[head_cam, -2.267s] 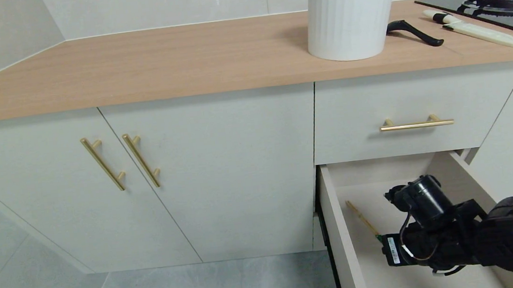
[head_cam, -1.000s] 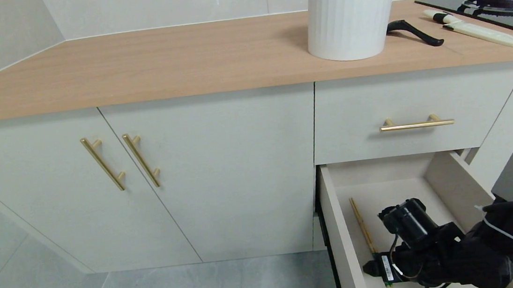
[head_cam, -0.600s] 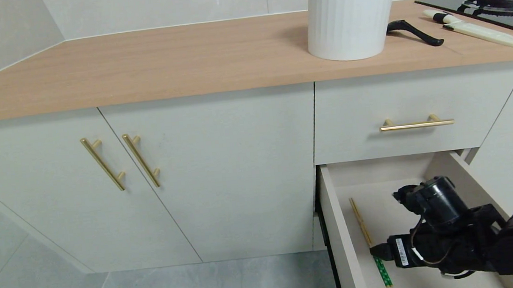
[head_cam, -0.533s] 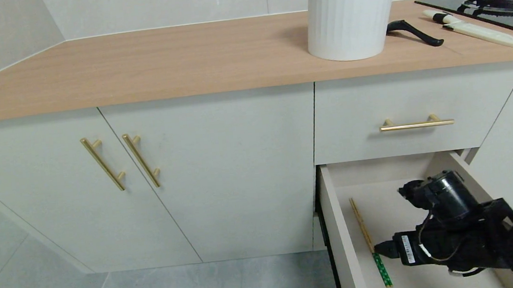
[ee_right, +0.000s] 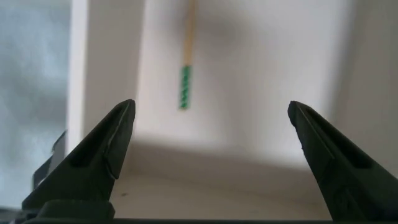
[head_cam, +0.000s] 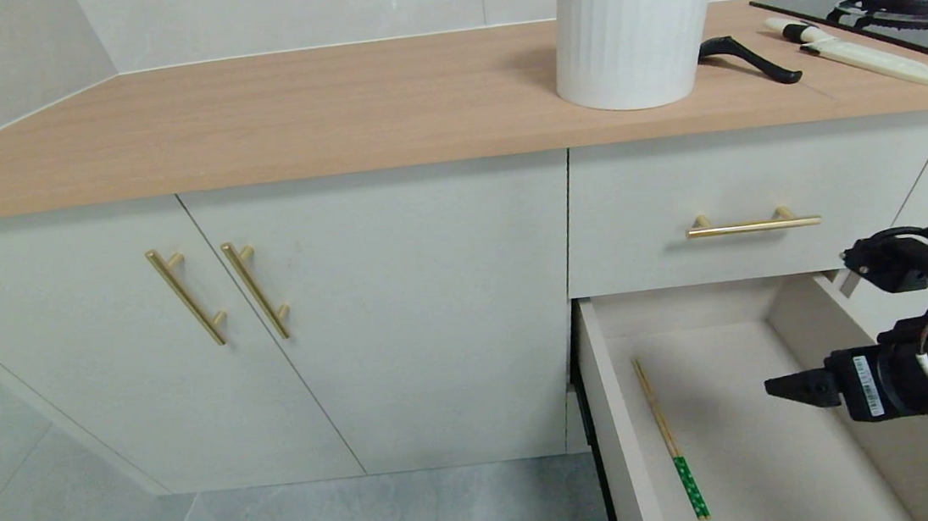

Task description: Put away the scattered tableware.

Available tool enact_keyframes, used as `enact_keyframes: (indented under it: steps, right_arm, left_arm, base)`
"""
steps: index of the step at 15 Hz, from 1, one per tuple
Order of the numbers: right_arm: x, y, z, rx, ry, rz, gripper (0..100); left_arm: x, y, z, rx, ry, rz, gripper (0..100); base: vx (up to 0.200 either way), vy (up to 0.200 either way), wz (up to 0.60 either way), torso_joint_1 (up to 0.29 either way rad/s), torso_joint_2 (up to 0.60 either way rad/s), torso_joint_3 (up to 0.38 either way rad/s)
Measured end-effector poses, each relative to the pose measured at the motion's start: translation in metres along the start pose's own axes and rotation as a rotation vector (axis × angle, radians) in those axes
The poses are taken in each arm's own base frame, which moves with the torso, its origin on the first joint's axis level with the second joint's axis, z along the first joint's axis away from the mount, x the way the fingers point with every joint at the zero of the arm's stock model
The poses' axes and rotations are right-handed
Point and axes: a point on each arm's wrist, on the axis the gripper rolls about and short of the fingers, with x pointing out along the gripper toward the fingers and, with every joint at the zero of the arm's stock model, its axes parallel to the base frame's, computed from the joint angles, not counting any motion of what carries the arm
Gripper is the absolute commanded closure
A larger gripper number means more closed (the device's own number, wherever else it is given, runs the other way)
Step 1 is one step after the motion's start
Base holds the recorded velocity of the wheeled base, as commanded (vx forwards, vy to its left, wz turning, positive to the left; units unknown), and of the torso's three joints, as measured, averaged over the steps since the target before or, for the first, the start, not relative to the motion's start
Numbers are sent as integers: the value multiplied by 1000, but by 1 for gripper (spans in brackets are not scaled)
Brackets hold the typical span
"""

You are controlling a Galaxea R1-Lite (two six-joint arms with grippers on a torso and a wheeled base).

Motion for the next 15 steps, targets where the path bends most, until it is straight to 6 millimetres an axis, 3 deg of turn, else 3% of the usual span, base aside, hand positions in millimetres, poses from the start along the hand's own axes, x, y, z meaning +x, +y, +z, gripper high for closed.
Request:
enact_keyframes:
  steps: [7, 10, 15]
  right_arm:
    - [-12, -12, 4, 22, -56, -28, 0]
    - [-13, -12, 4, 11, -59, -27, 0]
    - [-12, -12, 3, 11, -55, -28, 0]
  left_arm:
    - [0, 0, 0, 0, 0, 0, 0]
    - [0, 0, 0, 0, -2, 1, 0]
    - [0, 0, 0, 0, 0, 0, 0]
  base:
    - [0, 0, 0, 8, -20, -6]
    - [0, 0, 0, 129, -185, -214]
    - [0, 0, 0, 128, -525, -257]
